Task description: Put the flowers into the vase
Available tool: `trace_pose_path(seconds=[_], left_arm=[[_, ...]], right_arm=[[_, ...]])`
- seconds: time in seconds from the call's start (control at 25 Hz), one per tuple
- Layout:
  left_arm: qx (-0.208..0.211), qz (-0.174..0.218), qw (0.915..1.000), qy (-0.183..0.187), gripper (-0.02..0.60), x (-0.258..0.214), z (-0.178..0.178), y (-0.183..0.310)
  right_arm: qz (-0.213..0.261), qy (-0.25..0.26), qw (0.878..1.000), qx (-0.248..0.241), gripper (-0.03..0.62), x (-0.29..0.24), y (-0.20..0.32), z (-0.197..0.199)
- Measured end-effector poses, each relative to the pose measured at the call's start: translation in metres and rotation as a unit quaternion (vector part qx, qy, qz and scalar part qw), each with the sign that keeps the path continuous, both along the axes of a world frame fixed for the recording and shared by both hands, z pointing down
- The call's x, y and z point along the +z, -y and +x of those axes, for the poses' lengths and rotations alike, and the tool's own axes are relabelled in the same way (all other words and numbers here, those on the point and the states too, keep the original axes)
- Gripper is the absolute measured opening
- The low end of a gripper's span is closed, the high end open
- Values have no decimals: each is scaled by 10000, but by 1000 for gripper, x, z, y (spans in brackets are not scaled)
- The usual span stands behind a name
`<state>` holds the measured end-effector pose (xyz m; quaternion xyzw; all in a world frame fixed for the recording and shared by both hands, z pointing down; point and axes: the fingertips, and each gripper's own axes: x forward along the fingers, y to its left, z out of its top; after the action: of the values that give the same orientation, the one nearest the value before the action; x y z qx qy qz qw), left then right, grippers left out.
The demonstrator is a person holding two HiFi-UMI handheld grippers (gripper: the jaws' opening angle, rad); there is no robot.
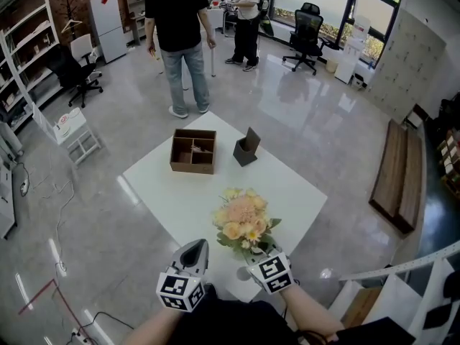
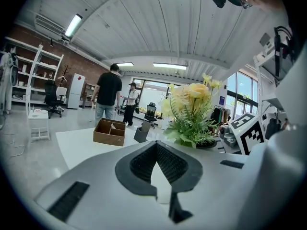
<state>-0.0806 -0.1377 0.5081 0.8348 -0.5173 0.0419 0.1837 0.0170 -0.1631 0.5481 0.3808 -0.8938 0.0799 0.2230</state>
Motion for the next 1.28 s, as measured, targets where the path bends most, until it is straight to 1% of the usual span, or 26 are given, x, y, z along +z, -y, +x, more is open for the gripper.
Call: trace_pose_path(seconds=[0.32, 0.48, 0.6, 0.88, 1.12, 1.28], left_arm=[[19, -3, 10000, 6, 3, 1, 1, 1], [25, 7, 10000, 42, 3, 2, 1, 3], [33, 23, 10000, 27, 3, 1, 1, 4], [70, 0, 10000, 15, 3, 2, 2, 3], [90, 72, 9999, 7, 3, -3, 2, 2], [104, -1, 9999, -2, 3, 3, 2, 3]], right_arm=[[52, -144, 9999, 25, 67, 1, 1, 2], [211, -432, 9988, -102, 75, 1, -1, 1], [215, -537, 9982, -163, 80, 1, -1, -1], [112, -569, 9982, -171, 95, 2, -5, 1], [103, -578, 9981, -171, 110, -2, -4, 1], [72, -561, 9983, -140, 114, 0, -4, 2]])
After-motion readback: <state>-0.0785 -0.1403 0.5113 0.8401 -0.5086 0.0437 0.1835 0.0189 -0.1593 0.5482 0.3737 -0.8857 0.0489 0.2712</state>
